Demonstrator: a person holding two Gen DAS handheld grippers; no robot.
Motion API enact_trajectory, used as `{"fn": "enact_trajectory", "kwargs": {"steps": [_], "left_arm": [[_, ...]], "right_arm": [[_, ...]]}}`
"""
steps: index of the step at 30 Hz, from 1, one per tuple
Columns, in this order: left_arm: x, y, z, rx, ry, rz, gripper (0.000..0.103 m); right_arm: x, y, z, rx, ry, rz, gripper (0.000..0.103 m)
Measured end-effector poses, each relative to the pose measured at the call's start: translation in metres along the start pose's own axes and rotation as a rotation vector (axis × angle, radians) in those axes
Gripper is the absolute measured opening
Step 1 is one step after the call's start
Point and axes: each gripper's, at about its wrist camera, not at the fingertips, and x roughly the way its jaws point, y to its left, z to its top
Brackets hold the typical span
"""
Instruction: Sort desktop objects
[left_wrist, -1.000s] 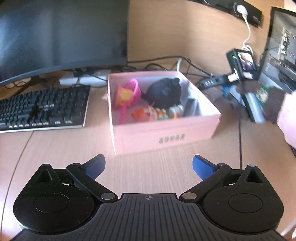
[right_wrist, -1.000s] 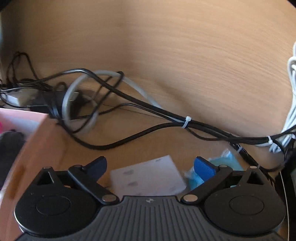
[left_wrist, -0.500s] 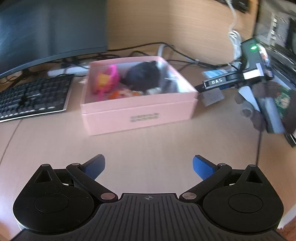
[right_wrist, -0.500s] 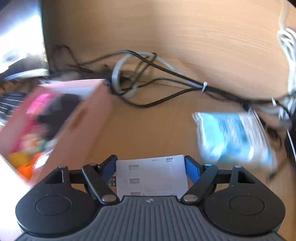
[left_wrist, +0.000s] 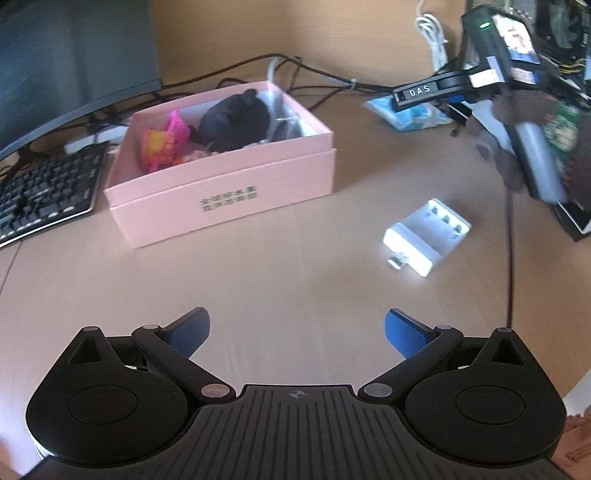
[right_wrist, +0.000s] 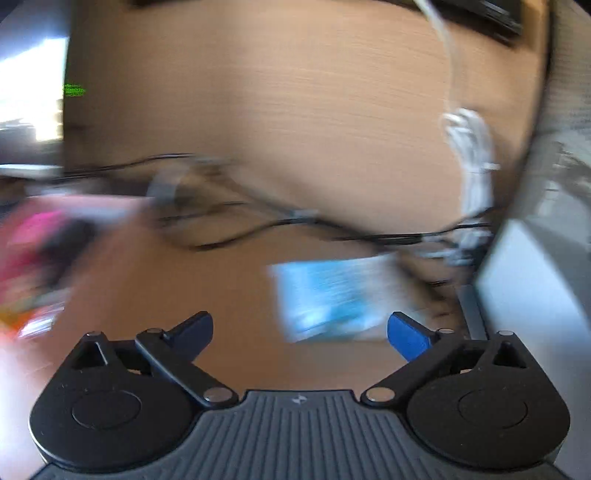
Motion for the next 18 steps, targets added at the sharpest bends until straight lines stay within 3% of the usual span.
{"fn": "enact_trajectory", "kwargs": {"steps": [4,6,9,10,18], "left_arm": [[-0.006,0.01,-0.001,-0.024,0.001,0.019,0.103],[-0.009,0.015,-0.002,-0.04,0.003,0.029,0.103],[-0.011,0.021,-0.002,-0.071,0.002,0.036,0.103],[-0.012,0.022,-0.002,-0.076,0.0,0.039,0.103],[-0.005,-0.001,-0.006,-0.049,-0.005,-0.01,0.103]], "right_arm": [[0.05,0.003,0.024,-0.079,0.014,-0.074,0.102],[0.071,0.009,0.03,-0.147,0.075,-0.069,0.102],[0.086,0.012,0.026,-0.165,0.141,-0.06,0.084],[0.083,0.014,0.023,-0.188,0.129,-0.077,0.075],[-0.011,0.008,-0.003,-0.198,0.06,0.06,0.047]]}}
